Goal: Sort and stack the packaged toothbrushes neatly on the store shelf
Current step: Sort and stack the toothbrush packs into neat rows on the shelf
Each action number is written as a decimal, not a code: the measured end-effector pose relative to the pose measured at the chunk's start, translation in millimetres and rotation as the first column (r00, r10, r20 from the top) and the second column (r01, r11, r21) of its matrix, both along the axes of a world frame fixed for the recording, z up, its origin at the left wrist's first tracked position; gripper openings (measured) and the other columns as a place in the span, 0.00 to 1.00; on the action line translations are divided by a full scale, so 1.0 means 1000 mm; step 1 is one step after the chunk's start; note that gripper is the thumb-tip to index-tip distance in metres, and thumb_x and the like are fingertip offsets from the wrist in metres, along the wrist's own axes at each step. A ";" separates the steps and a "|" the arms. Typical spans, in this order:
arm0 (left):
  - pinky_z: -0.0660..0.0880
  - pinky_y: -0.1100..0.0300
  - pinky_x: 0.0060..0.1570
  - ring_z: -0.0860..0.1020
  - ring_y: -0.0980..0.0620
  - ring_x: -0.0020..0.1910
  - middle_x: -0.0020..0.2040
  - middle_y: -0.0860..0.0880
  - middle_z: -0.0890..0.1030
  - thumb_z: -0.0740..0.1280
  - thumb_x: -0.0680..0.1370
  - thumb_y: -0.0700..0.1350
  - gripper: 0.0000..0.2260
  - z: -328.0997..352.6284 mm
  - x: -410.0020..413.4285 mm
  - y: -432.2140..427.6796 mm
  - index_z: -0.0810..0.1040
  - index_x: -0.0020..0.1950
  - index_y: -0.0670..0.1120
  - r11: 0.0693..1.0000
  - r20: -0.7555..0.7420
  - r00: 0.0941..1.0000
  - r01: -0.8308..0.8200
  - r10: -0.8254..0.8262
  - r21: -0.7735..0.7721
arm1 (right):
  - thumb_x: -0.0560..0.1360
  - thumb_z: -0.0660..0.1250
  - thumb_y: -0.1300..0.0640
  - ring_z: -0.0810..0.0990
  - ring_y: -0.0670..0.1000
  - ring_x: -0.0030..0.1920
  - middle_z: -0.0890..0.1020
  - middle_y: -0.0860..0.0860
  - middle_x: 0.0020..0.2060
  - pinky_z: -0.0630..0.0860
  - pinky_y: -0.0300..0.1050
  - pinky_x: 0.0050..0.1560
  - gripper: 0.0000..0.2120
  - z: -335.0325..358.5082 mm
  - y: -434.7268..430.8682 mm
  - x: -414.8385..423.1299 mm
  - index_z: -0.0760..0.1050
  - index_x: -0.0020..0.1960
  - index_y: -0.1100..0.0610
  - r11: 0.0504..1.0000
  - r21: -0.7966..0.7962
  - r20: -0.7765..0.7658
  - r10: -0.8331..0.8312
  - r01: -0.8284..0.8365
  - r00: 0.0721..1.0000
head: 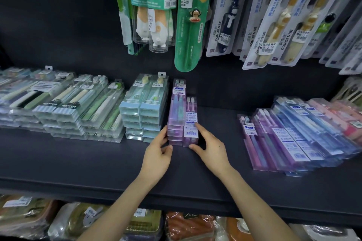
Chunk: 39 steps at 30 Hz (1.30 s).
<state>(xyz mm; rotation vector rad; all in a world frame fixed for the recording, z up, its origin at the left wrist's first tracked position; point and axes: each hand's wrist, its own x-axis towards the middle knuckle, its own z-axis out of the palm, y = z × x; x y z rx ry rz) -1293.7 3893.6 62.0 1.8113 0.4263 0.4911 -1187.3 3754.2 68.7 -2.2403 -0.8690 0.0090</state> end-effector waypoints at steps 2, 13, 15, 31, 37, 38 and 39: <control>0.70 0.75 0.52 0.74 0.62 0.56 0.57 0.58 0.75 0.62 0.78 0.33 0.24 0.004 -0.004 -0.003 0.66 0.72 0.51 0.998 -0.006 0.999 -0.045 0.046 0.041 | 0.74 0.71 0.54 0.71 0.48 0.68 0.72 0.48 0.70 0.65 0.36 0.65 0.33 0.005 -0.011 -0.003 0.62 0.75 0.52 0.999 0.005 0.027 -0.039 0.039 0.999; 0.67 0.77 0.41 0.75 0.57 0.41 0.45 0.53 0.74 0.67 0.75 0.36 0.10 0.017 0.002 -0.061 0.75 0.56 0.43 0.940 0.013 0.998 -0.055 0.054 0.336 | 0.68 0.75 0.65 0.79 0.67 0.50 0.81 0.66 0.53 0.75 0.60 0.51 0.17 0.027 -0.136 -0.006 0.79 0.55 0.67 0.776 0.086 0.513 -0.572 0.624 0.641; 0.67 0.78 0.42 0.75 0.58 0.41 0.46 0.51 0.75 0.67 0.76 0.37 0.11 0.018 0.022 -0.081 0.75 0.57 0.43 0.960 -0.004 1.000 -0.002 0.003 0.279 | 0.69 0.74 0.64 0.79 0.68 0.50 0.80 0.67 0.53 0.75 0.61 0.50 0.17 0.033 -0.151 -0.002 0.79 0.56 0.68 0.741 0.056 0.516 -0.595 0.669 0.616; 0.76 0.49 0.58 0.79 0.48 0.50 0.50 0.46 0.80 0.66 0.78 0.42 0.10 0.027 0.108 -0.176 0.76 0.58 0.41 0.946 -0.220 0.960 0.103 -0.176 -0.308 | 0.75 0.66 0.54 0.79 0.59 0.49 0.81 0.57 0.41 0.68 0.45 0.47 0.09 0.061 -0.172 0.011 0.80 0.53 0.55 0.793 -0.141 0.177 -0.569 0.593 0.803; 0.79 0.62 0.41 0.79 0.52 0.44 0.49 0.44 0.80 0.66 0.79 0.47 0.09 0.041 0.102 -0.160 0.75 0.56 0.44 0.839 -0.056 0.977 0.148 -0.207 -0.523 | 0.77 0.67 0.58 0.77 0.47 0.29 0.82 0.50 0.35 0.77 0.40 0.32 0.06 0.068 -0.162 0.003 0.81 0.47 0.59 0.721 0.280 -0.808 -0.180 0.634 0.562; 0.79 0.63 0.38 0.80 0.50 0.45 0.52 0.42 0.80 0.67 0.78 0.44 0.09 0.043 0.101 -0.158 0.74 0.57 0.44 0.815 -0.047 0.974 0.158 -0.221 -0.557 | 0.78 0.66 0.58 0.78 0.47 0.27 0.82 0.51 0.31 0.77 0.40 0.31 0.08 0.068 -0.159 0.001 0.80 0.43 0.59 0.733 0.277 -0.847 -0.120 0.622 0.518; 0.79 0.63 0.37 0.81 0.49 0.45 0.54 0.41 0.80 0.69 0.77 0.41 0.12 0.044 0.101 -0.157 0.72 0.59 0.44 0.802 -0.053 0.973 0.153 -0.223 -0.577 | 0.78 0.66 0.58 0.78 0.47 0.26 0.82 0.51 0.29 0.78 0.41 0.31 0.10 0.067 -0.157 0.000 0.80 0.41 0.59 0.749 0.275 -0.861 -0.087 0.602 0.502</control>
